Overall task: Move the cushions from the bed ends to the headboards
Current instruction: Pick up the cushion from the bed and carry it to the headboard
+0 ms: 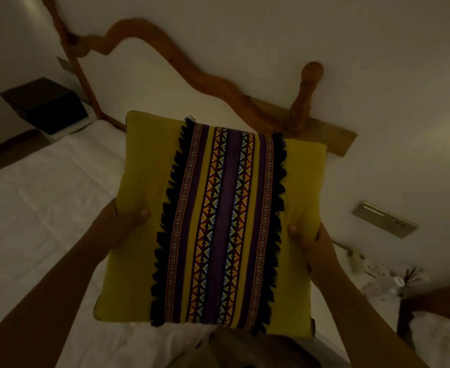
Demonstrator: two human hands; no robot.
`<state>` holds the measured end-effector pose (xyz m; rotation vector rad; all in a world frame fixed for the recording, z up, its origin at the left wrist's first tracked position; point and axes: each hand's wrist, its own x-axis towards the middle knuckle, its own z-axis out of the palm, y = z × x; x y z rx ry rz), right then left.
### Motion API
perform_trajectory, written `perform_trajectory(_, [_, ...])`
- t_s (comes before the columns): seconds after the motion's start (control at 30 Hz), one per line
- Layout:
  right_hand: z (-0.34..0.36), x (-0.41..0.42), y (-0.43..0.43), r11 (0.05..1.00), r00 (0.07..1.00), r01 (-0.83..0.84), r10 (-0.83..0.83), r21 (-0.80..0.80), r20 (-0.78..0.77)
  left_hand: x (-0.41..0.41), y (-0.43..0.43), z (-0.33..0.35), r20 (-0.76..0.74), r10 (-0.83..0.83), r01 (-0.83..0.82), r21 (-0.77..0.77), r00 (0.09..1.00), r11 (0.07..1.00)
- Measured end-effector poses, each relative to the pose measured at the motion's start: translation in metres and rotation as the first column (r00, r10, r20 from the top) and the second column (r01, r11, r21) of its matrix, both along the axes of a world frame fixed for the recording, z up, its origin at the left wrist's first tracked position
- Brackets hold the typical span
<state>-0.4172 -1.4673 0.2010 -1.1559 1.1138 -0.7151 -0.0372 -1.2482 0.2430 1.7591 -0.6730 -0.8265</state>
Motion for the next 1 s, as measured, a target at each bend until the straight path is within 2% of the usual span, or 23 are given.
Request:
perform_trajectory(0.23, [-0.033,0.052,-0.022,0.991,0.998,-0.051,0.048,0.122,0.033,0.055,-0.022,-0.028,-0.085,0.042,-0.035,0.087,0.996,0.996])
perform_trajectory(0.53, [-0.077,0.159,-0.060,0.975,0.999,-0.017,0.025,0.222,-0.032,0.181,-0.088,-0.090,-0.187,-0.024,0.055,0.163,0.982,0.985])
perform_trajectory(0.73, [-0.110,0.213,-0.089,0.942,0.997,0.068,-0.055,0.328,-0.049,0.239,-0.146,-0.115,-0.211,-0.121,0.157,0.160,0.970,0.975])
perform_trajectory(1.0, [-0.144,0.241,-0.130,0.927,0.987,0.161,-0.161,0.338,-0.028,0.276,-0.229,-0.153,-0.228,-0.145,0.180,0.142,0.963,0.973])
